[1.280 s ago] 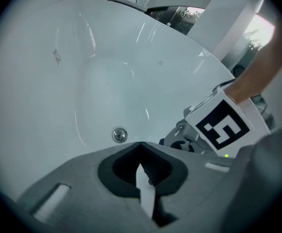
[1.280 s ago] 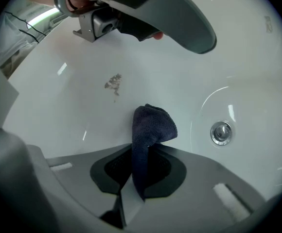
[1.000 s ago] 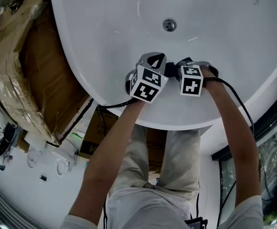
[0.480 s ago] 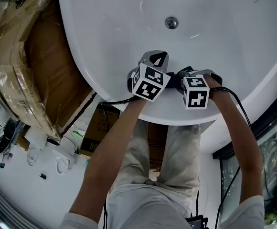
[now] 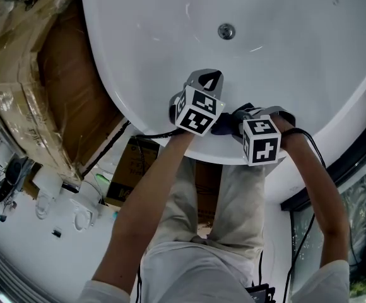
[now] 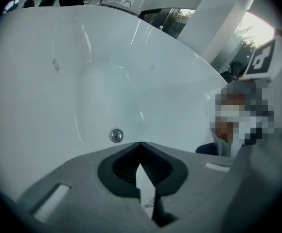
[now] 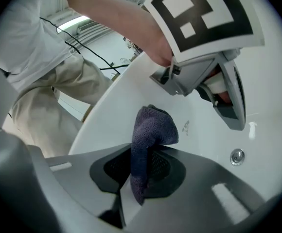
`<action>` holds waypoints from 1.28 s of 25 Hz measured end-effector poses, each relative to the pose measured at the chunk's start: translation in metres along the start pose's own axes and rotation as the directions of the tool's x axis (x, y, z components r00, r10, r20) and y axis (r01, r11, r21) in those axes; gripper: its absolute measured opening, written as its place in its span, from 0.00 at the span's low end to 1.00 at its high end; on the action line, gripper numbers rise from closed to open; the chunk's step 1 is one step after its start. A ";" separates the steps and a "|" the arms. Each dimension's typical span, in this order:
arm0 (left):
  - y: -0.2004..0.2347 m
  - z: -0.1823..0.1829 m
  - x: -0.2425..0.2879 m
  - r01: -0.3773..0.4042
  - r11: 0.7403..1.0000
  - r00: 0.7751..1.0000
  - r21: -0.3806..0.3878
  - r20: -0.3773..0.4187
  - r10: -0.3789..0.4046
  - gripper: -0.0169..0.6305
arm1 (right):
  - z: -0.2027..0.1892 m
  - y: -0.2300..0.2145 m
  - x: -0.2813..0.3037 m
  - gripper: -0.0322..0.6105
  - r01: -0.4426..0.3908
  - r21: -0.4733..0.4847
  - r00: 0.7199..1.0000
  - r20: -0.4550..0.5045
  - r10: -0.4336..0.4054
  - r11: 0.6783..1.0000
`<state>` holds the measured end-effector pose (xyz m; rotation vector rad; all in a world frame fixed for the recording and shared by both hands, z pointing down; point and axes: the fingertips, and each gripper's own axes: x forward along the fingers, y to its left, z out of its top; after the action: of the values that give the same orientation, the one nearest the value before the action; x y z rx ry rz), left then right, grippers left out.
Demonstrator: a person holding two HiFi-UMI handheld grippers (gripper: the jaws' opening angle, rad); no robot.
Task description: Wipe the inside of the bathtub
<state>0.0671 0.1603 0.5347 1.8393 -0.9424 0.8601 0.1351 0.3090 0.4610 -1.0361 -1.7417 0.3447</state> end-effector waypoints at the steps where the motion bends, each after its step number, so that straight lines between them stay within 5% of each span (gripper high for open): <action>1: 0.000 0.000 0.000 -0.001 1.000 1.000 0.001 0.000 0.001 0.02 | 0.003 0.005 -0.002 0.13 -0.013 0.000 1.000 0.009 0.013 1.000; 12: 0.003 0.012 -0.001 -0.007 1.000 1.000 0.019 0.023 0.007 0.02 | 0.023 0.062 -0.039 0.13 -0.283 -0.037 0.953 0.096 0.286 0.958; 15: 0.003 0.015 0.000 -0.007 1.000 1.000 0.016 0.025 0.007 0.02 | 0.032 0.067 -0.052 0.13 -0.299 -0.027 0.940 0.163 0.299 0.954; 22: 0.003 0.023 0.005 -0.011 1.000 0.999 0.010 0.037 0.010 0.02 | 0.013 0.005 -0.074 0.13 -0.063 0.052 0.975 0.216 0.050 0.997; 32: 0.016 0.028 0.014 -0.016 1.000 0.999 -0.013 0.031 0.016 0.02 | -0.044 -0.091 -0.092 0.13 0.203 -0.020 0.979 -0.002 -0.203 0.979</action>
<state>0.0648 0.1257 0.5422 1.8417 -0.9813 0.8359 0.1388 0.1741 0.4817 -0.8627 -1.8315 0.1963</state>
